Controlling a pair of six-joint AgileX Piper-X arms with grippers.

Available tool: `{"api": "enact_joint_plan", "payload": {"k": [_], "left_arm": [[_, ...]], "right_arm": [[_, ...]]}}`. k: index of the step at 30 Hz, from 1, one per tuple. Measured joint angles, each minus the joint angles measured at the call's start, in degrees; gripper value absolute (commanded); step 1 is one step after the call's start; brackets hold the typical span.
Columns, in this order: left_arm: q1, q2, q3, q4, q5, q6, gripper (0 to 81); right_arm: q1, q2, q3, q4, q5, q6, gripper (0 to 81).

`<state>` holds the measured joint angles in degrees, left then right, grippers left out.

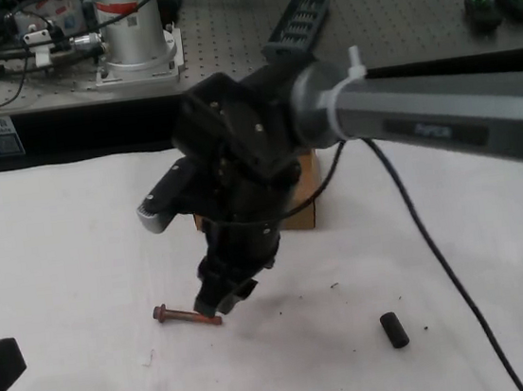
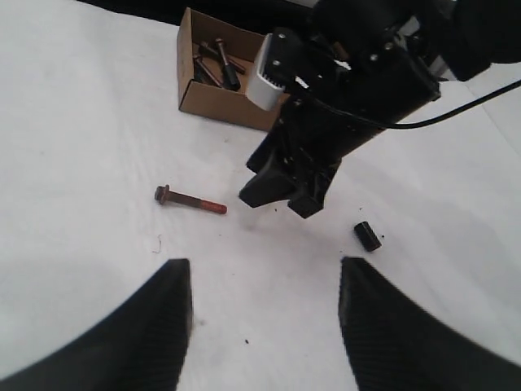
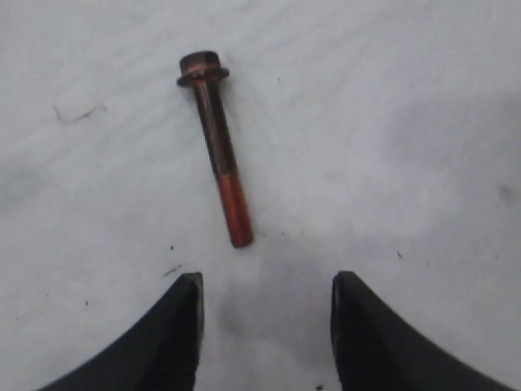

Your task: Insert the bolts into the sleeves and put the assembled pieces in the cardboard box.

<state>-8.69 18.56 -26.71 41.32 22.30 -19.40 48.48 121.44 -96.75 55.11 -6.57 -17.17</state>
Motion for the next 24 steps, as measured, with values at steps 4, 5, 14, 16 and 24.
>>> {"api": "enact_joint_plan", "payload": {"k": [4,5,14,16,24], "left_arm": [[0.0,0.0,0.0,0.0,0.46,0.0,40.0],[0.0,0.0,0.0,0.0,0.56,0.0,40.0],[0.0,0.0,0.0,0.0,1.06,0.0,40.0],[0.0,0.0,0.0,0.0,1.06,0.0,40.0],[0.0,0.0,0.0,4.84,2.72,0.0,40.0]], "right_arm": [[0.68,4.16,-5.73,2.35,0.0,-0.03,36.6],[0.81,4.97,-6.78,2.89,0.0,-0.13,36.6],[3.26,11.72,-13.3,3.54,-1.14,-0.41,35.4],[3.46,13.11,-14.18,3.54,-1.18,-0.29,30.9],[3.51,14.69,-16.44,3.43,1.0,6.77,18.6]]}}
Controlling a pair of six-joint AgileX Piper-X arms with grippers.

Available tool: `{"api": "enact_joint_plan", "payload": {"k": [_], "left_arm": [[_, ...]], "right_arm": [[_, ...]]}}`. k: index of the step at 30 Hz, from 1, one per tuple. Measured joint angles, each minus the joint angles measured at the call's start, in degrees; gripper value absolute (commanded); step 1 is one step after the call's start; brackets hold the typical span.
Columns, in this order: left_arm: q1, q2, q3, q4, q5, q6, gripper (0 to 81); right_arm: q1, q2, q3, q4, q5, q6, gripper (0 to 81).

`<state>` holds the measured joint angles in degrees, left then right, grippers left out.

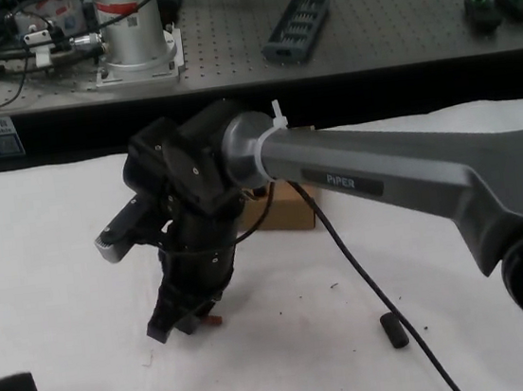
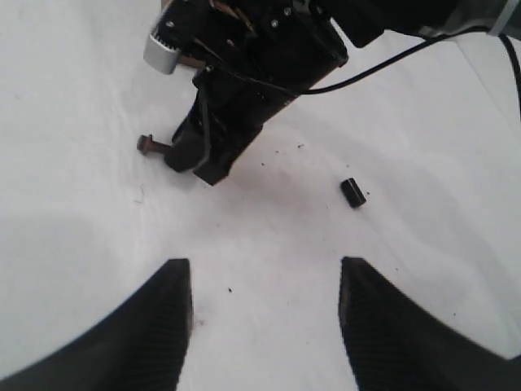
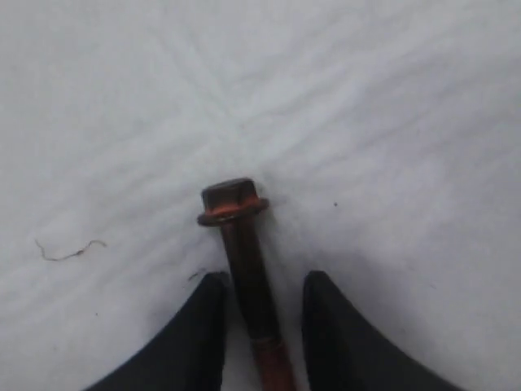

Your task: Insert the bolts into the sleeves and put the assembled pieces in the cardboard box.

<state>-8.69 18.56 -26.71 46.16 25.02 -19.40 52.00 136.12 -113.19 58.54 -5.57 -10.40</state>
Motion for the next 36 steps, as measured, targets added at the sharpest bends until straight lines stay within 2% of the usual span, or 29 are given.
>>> {"api": "enact_joint_plan", "payload": {"k": [5,7,10,13,16,23,25,29,36], "left_arm": [[0.0,-0.08,-0.93,1.38,3.26,0.0,40.0],[0.0,-0.08,-1.89,1.38,3.3,0.0,40.0],[0.0,-0.08,-4.05,1.27,3.43,0.0,40.0],[0.0,-0.08,-5.1,1.25,3.43,0.0,40.0],[0.0,-0.08,-6.12,1.25,2.58,0.0,40.0],[0.0,-0.14,-6.36,1.25,-0.4,0.0,40.0],[0.0,-0.14,-6.36,1.25,-1.36,0.0,40.0],[0.0,-0.14,-6.36,1.25,-3.02,0.0,40.0],[0.0,-0.14,-8.67,1.25,-3.16,0.0,40.0]], "right_arm": [[0.38,0.05,-0.14,1.15,4.08,4.54,0.5],[0.54,0.05,-0.3,2.15,5.57,5.47,4.9],[0.54,0.05,-0.47,3.89,6.64,9.31,4.9],[0.54,-0.29,-0.45,5.43,7.35,19.08,4.9],[0.54,-1.37,-0.15,7.46,7.18,24.84,4.9],[2.21,-5.87,0.21,5.55,7.09,33.18,4.9],[3.08,-6.8,0.21,4.15,7.09,35.2,4.9],[5.58,-7.25,0.6,2.23,4.5,45.73,4.9],[9.35,-7.25,4.02,0.66,2.81,53.5,4.9]]}}
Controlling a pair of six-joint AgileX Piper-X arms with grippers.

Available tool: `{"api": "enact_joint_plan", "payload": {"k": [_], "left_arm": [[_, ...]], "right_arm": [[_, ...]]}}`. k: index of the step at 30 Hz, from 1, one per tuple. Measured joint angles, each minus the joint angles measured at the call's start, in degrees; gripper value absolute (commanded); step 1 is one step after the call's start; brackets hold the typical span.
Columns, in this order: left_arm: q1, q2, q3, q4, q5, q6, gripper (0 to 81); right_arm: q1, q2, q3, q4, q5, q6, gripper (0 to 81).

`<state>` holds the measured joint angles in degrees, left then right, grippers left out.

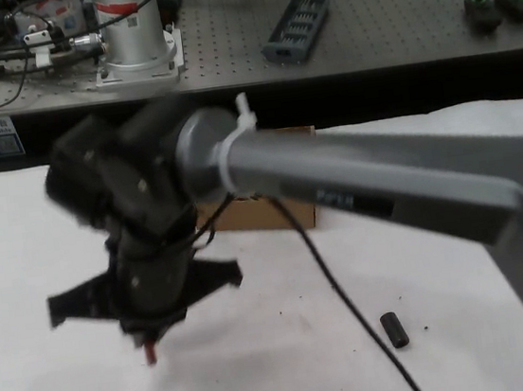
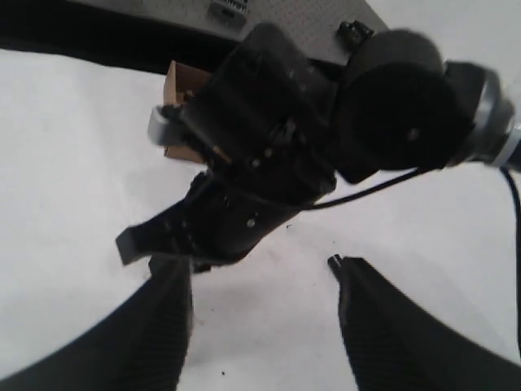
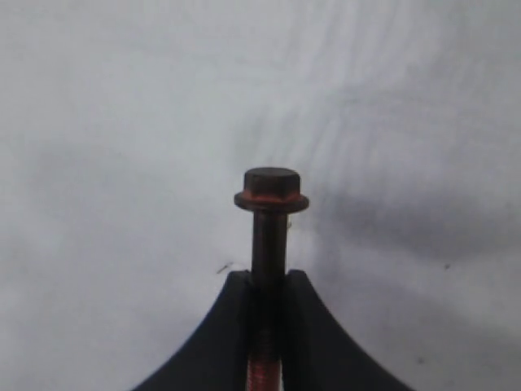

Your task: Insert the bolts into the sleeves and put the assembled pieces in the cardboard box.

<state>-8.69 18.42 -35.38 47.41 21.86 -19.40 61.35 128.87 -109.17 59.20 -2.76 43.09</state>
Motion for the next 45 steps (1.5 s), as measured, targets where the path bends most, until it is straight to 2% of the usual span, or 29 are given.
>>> {"api": "enact_joint_plan", "payload": {"k": [4,6,9,10,11,16,18,24,28,31,36,41,45], "left_arm": [[0.0,-0.08,-3.85,0.1,-1.01,0.0,40.0],[0.0,-0.14,-5.1,0.1,-1.88,0.0,40.0],[0.0,-0.14,-6.25,0.1,-2.74,0.64,40.0],[0.0,-0.14,-6.46,-0.02,-2.82,0.96,40.0],[0.0,-0.14,-6.55,-0.02,-2.79,1.05,40.0],[0.0,-0.14,-6.61,-0.02,-2.79,1.35,40.0],[0.0,-0.14,-6.61,-0.02,-3.17,1.35,40.0],[0.0,0.55,-6.61,0.89,-9.5,1.35,40.0],[0.0,5.94,-6.61,1.2,-9.37,1.05,40.0],[0.0,13.29,-6.72,1.2,-7.93,-0.08,40.0],[-0.34,27.21,-8.15,0.06,-5.67,-0.27,40.0],[-0.5,42.82,-14.29,-2.76,-7.16,-0.12,40.0],[-1.52,51.04,-17.48,-2.55,-9.33,-0.12,39.8]], "right_arm": [[0.42,0.0,1.57,-3.74,-4.02,2.88,1.8],[0.42,0.0,1.57,-3.95,-5.2,3.23,13.3],[0.42,0.0,1.57,-1.39,-5.42,3.55,35.4],[0.42,0.0,1.57,-0.26,-5.25,3.68,41.0],[0.42,0.0,1.57,1.08,-5.15,3.82,42.3],[0.23,-0.34,1.57,5.02,-2.58,0.29,31.9],[0.09,-0.66,1.81,5.45,-1.69,-1.49,31.6],[-2.15,-6.55,2.12,8.98,6.82,-16.75,31.6],[-4.75,-12.06,4.38,9.67,9.16,-20.98,31.6],[-7.53,-18.59,11.18,8.6,11.06,-23.86,31.6],[-13.53,-37.11,32.22,0.8,11.12,-24.79,31.6],[-15.34,-51.43,50.39,-7.16,10.19,-24.03,31.6],[-15.31,-60.66,57.96,-11.16,9.76,-23.71,30.9]]}}
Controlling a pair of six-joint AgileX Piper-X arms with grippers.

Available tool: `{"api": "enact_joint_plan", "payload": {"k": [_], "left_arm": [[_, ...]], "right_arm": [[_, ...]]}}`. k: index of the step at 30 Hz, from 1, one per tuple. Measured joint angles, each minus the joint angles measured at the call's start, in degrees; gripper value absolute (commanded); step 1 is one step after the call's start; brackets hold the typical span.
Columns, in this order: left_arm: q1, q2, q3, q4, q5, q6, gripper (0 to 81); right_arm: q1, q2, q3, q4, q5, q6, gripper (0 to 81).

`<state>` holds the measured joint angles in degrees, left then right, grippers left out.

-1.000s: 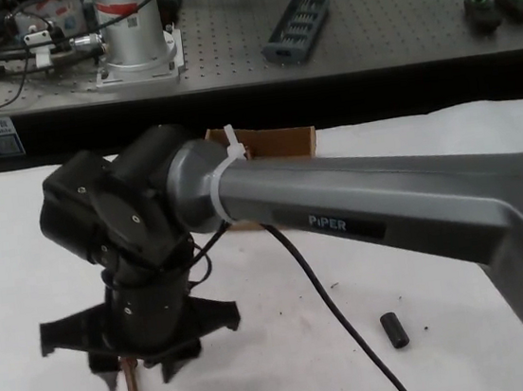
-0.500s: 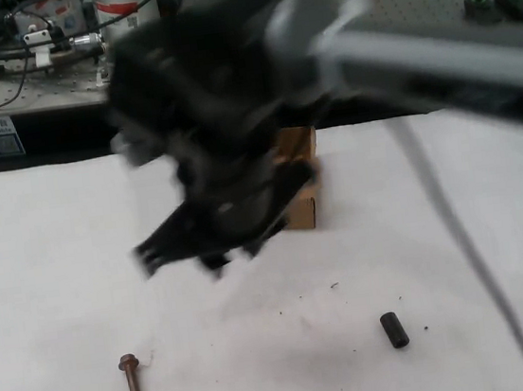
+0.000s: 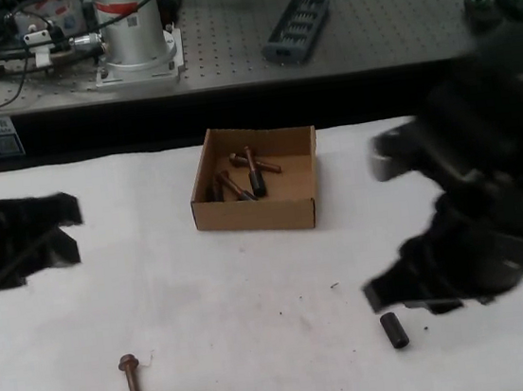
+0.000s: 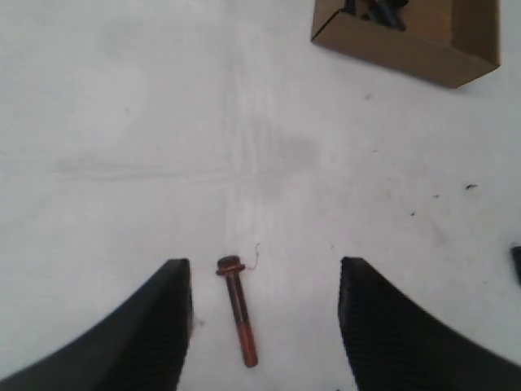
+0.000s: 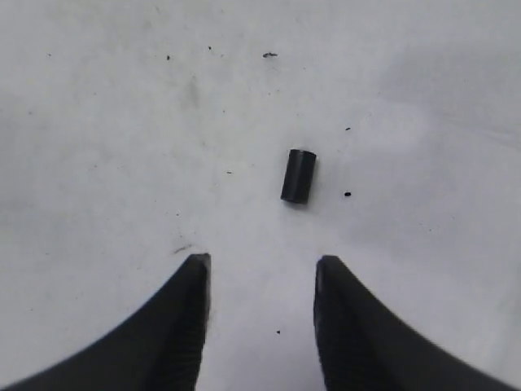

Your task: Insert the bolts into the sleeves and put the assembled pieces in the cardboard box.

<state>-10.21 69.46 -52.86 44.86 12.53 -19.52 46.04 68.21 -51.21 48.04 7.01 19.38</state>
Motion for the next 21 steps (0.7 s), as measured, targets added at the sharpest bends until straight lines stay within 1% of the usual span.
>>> {"api": "enact_joint_plan", "payload": {"k": [4,7,9,18,21], "left_arm": [[-2.59,7.7,-2.0,2.77,-2.1,0.0,36.4],[-5.95,14.7,-2.77,5.69,-2.47,-2.93,36.3],[-7.06,16.62,-2.88,5.93,-2.47,-4.26,36.3],[-8.42,22.08,-2.86,5.91,-2.47,-10.66,36.3],[-8.42,23.23,-2.86,5.91,-4.14,-12.01,36.3]], "right_arm": [[0.0,-3.11,3.09,-1.25,0.04,0.0,28.4],[0.0,-3.66,3.46,-1.25,-0.01,0.0,28.3],[0.0,-3.63,3.61,-1.41,-0.13,0.0,28.3],[0.0,-3.63,3.59,-2.97,-0.11,0.0,28.3],[0.0,-3.63,3.59,-3.67,-0.11,0.0,28.3]]}}
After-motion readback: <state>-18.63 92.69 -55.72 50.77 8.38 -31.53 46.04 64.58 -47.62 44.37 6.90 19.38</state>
